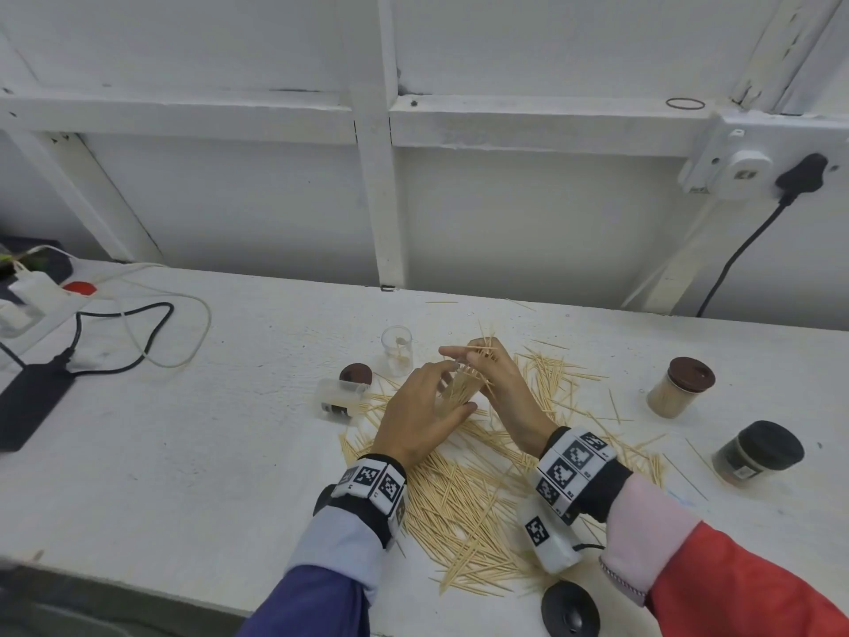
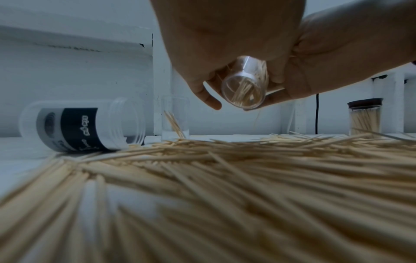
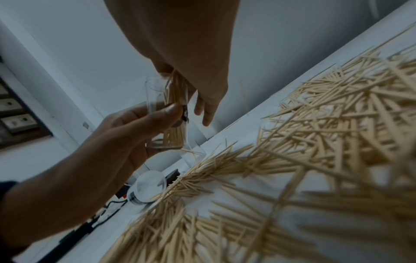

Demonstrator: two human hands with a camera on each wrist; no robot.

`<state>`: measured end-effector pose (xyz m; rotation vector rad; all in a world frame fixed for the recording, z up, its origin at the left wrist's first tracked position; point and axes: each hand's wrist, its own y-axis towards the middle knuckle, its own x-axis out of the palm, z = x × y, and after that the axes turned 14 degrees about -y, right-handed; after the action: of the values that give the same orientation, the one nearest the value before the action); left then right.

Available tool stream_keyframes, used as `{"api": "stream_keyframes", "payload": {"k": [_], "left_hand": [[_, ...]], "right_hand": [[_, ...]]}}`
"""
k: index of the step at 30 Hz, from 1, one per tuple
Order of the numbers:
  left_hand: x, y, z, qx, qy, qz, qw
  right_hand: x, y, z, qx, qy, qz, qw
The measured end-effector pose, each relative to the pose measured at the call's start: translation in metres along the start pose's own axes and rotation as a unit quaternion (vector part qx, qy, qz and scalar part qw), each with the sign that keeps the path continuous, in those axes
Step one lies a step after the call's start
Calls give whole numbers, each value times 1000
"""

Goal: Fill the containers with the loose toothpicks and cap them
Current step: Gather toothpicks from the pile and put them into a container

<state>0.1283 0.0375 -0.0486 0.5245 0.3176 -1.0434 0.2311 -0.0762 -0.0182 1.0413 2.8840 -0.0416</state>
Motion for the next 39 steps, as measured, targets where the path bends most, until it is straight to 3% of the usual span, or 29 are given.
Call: {"api": "stream_keyframes", "payload": {"k": [5,10,15,18,27,32,39], "left_hand": [[0,0,-2,9,0,4,1000],[-1,-1,-3,26,3,11,1000],[0,0,-5,55,27,17,998],[0,1,-8,41,36,27,998],[1,1,-8,24,41,-8,999],[1,1,-8,26,51,-23,998],[1,2,-12,-34,74,18,996]], "right_hand": [[2,1,2,-2,-35,22,999],[2,1,9,39,-94,-26,995],[-13,3,0,85,-78,-50,992],[-23,3,-6,74,-79,-61,992],[-42,7,-3,48,-109,-7,993],[-39,9,1,17,-188,38,981],[-44,10,-3,5,-168,52,984]]}}
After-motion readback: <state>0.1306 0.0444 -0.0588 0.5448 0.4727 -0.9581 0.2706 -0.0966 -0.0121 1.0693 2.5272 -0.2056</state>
